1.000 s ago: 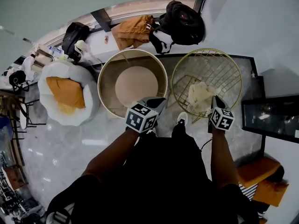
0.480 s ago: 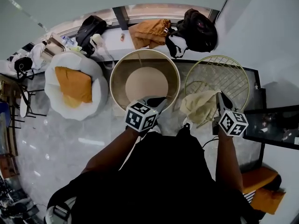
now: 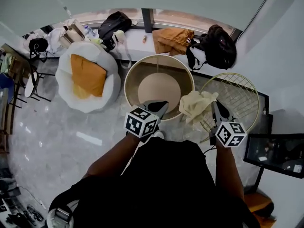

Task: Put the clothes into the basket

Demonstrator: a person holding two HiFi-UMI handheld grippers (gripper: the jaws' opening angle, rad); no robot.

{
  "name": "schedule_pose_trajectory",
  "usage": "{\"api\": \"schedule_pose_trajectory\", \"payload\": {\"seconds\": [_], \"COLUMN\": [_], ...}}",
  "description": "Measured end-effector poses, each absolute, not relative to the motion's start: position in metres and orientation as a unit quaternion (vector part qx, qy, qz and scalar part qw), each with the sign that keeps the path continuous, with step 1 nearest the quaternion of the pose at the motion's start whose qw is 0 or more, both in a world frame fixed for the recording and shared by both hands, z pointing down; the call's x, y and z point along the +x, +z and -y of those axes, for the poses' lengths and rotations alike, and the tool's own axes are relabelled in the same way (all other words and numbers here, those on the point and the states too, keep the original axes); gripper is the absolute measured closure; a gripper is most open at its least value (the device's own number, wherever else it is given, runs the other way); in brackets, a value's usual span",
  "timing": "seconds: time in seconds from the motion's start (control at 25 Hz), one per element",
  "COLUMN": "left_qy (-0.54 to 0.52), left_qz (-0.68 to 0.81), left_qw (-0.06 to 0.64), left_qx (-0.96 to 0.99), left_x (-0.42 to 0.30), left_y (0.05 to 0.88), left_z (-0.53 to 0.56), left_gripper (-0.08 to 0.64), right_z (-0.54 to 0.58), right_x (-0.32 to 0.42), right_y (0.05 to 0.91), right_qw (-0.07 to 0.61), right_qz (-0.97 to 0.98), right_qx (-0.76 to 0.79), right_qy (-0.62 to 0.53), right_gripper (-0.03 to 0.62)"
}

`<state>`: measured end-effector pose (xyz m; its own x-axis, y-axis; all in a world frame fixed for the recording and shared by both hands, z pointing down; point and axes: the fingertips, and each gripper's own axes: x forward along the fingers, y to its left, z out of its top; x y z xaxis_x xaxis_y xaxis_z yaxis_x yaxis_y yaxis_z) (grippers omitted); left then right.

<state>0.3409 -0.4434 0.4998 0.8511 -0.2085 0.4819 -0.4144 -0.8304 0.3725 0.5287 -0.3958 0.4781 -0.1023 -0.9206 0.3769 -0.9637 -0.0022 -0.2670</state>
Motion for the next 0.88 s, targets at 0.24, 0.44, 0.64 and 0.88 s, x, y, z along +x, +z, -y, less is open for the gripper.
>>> {"api": "schedule_pose_trajectory", "payload": {"seconds": [0.24, 0.44, 0.64, 0.88], "left_qy": [0.2, 0.194, 0.19, 0.194], "left_qz": [0.224, 0.263, 0.281, 0.321], "left_qw": [0.251, 0.27, 0.273, 0.275], "left_qx": [0.92, 0.906, 0.9, 0.885], "left_x": [0.329, 0.334, 0.352, 0.343], "left_y": [0.496, 0.497, 0.495, 0.498], "left_z": [0.424, 0.385, 0.343, 0.295], "left_gripper": [0.559, 0.559, 0.559, 0.558], "right_z": [0.401, 0.375, 0.342, 0.304], "right_x": [0.5, 0.478, 0.471, 0.468], "right_y": [0.465, 0.457, 0.462, 0.471], "right_qw": [0.047, 0.058, 0.07, 0.078], "right_qz": [0.758, 0.802, 0.826, 0.846], "right_qx": [0.607, 0.548, 0.509, 0.474], "right_qy": [0.233, 0.232, 0.232, 0.232], "right_gripper": [0.569, 0.569, 0.569, 0.569]}}
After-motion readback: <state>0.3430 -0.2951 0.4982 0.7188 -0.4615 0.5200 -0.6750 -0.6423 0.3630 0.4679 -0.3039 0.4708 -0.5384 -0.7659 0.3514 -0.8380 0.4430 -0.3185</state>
